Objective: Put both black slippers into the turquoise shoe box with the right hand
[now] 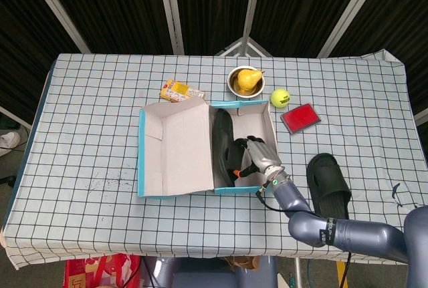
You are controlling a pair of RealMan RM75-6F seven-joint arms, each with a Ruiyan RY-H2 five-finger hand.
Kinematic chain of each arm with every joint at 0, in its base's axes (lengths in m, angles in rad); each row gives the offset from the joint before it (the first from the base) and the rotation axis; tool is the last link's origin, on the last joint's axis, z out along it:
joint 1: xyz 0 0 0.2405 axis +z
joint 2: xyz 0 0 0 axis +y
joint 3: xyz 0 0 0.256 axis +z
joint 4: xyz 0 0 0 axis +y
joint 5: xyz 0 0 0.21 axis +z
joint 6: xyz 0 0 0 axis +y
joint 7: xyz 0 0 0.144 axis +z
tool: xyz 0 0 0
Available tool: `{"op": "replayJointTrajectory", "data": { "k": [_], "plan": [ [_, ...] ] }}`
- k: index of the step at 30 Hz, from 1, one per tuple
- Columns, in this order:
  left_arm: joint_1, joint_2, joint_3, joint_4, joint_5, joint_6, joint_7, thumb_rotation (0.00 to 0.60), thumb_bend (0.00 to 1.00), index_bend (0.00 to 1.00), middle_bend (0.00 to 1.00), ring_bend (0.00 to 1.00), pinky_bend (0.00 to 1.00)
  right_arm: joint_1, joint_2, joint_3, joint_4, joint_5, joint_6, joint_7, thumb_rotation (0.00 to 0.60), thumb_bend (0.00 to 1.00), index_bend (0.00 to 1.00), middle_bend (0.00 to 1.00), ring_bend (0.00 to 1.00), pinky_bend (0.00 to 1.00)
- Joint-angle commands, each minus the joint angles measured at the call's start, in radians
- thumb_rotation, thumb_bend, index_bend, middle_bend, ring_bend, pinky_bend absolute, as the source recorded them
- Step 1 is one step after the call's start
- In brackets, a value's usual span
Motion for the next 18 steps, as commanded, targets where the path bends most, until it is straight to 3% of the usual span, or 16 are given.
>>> {"op": "replayJointTrajectory", "data": {
  "k": [1, 18],
  "plan": [
    [0.0, 0.0, 0.0, 0.0, 0.0, 0.0, -0.001, 0.6, 0.38, 0.04, 0.0, 0.0, 0.07, 0.012, 0.016, -0.005, -0.012, 0.018, -0.017, -0.007, 0.6, 0.35, 0.27, 0.17, 0.0, 0.0],
    [-0.002, 0.002, 0.0, -0.003, 0.001, -0.004, 0.0, 0.6, 0.38, 0.04, 0.0, 0.0, 0.07, 0.059, 0.093, -0.036, -0.05, 0.059, -0.051, -0.005, 0.6, 0.35, 0.23, 0.13, 0.0, 0.0]
  ]
}}
